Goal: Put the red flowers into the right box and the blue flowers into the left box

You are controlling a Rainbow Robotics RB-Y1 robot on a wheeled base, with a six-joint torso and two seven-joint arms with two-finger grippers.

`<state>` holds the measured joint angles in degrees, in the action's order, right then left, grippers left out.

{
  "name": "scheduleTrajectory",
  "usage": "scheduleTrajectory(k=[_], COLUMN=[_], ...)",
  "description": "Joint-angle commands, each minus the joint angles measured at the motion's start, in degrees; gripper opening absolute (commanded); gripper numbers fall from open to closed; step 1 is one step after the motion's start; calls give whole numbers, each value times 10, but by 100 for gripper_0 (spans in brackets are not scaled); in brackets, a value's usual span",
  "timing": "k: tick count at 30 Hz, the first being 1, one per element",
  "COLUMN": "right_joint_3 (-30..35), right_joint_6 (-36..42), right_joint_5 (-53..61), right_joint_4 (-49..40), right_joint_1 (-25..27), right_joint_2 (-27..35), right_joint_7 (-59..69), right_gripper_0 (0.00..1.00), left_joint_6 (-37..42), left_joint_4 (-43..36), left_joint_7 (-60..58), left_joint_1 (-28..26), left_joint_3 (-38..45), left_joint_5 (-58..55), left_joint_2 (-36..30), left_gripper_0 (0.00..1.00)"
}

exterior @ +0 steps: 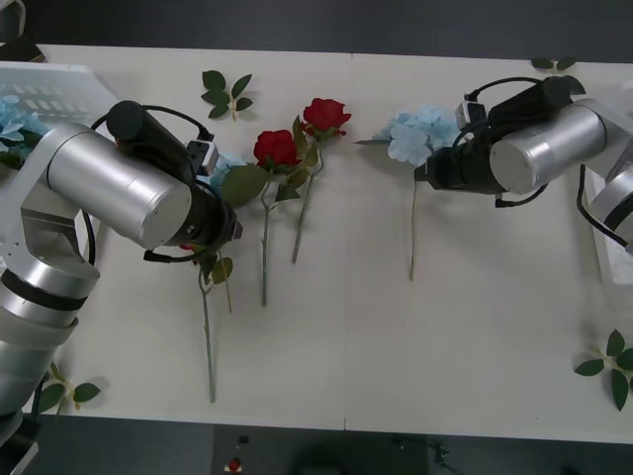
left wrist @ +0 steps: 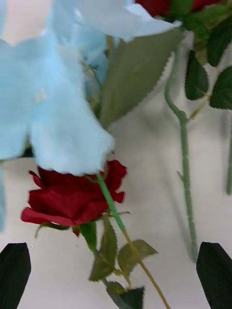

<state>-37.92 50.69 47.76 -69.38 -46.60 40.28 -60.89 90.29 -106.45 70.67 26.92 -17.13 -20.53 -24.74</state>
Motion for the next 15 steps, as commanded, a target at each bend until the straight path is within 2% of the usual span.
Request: scheduleTrajectory(k=[1,10,15], right_joint_3=[5,6,6], right_joint_6=[25,15,-2], right_joint_5=[-91,-140,-139], right_joint_4=[-8,70,112], right_joint_1=[-12,-39,-57], right_joint_2=[-38,-101,-119], right_joint_7=[82,123,124], right_gripper_0=[100,100,100], left_joint_6=[-55,-245,-291], left_joint_4=[25,119,160], left_joint_7=[-6,-9,-7], left_joint_1=[29,35,37], left_joint_3=[-15,-28,-38], left_joint_5=[46,77,89], left_joint_2=[-1,-1,-1], left_gripper_0=[100,100,100])
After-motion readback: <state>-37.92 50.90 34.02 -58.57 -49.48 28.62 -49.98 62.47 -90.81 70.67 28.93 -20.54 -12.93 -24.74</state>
